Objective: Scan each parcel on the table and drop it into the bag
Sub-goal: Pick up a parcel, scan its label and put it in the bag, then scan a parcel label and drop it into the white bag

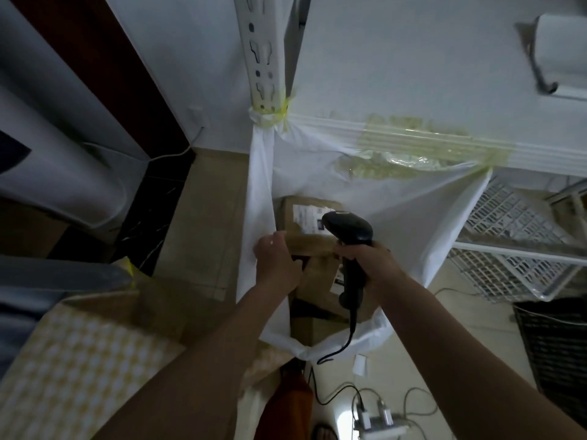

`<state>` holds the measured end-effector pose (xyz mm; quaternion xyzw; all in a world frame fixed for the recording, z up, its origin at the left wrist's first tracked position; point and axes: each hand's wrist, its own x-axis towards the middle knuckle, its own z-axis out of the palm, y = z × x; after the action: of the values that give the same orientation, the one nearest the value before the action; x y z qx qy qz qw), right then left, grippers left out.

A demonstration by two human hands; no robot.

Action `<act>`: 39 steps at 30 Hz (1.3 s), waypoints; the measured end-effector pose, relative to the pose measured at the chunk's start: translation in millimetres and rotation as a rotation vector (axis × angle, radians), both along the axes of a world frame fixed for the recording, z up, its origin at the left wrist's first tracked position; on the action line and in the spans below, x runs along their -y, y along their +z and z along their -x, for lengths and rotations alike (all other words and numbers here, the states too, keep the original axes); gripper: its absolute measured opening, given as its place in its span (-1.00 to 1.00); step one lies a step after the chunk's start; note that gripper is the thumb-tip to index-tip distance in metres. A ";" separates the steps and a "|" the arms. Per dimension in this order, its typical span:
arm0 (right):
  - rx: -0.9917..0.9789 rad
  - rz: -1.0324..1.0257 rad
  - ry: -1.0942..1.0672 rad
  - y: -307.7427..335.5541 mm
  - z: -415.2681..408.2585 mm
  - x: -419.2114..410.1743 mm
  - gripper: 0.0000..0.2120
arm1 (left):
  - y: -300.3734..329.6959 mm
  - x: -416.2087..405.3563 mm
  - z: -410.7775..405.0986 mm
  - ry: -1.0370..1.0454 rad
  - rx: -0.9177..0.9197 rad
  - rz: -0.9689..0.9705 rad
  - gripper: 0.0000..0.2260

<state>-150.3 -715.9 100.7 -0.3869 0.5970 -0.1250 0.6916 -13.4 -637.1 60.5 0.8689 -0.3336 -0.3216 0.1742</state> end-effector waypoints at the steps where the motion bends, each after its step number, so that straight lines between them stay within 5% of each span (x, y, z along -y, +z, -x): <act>1: 0.009 -0.004 -0.003 0.3 -0.4 -2.1 -0.91 | 1.2 -4.3 -0.7 -0.034 0.017 -0.013 -0.48; 14: 0.148 0.038 0.308 41.8 14.9 -82.8 -0.81 | 48.3 -111.7 21.2 -0.029 0.232 -0.005 -0.65; 22: 0.201 0.032 0.554 58.3 30.7 -200.2 -0.89 | 83.2 -275.6 77.5 0.214 0.286 -0.083 -0.73; 29: 0.285 -0.002 1.022 73.9 25.4 -326.8 -0.87 | 109.8 -429.2 125.8 0.501 0.290 -0.246 -0.64; 39: 0.329 0.007 1.294 94.3 15.8 -479.9 -0.92 | 136.6 -589.6 182.7 0.871 0.281 -0.329 -0.65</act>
<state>-166.1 -236.0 194.9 -0.6452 0.1308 0.2557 0.7079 -196.1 -47.5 197.2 0.9788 0.0962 -0.1466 0.1062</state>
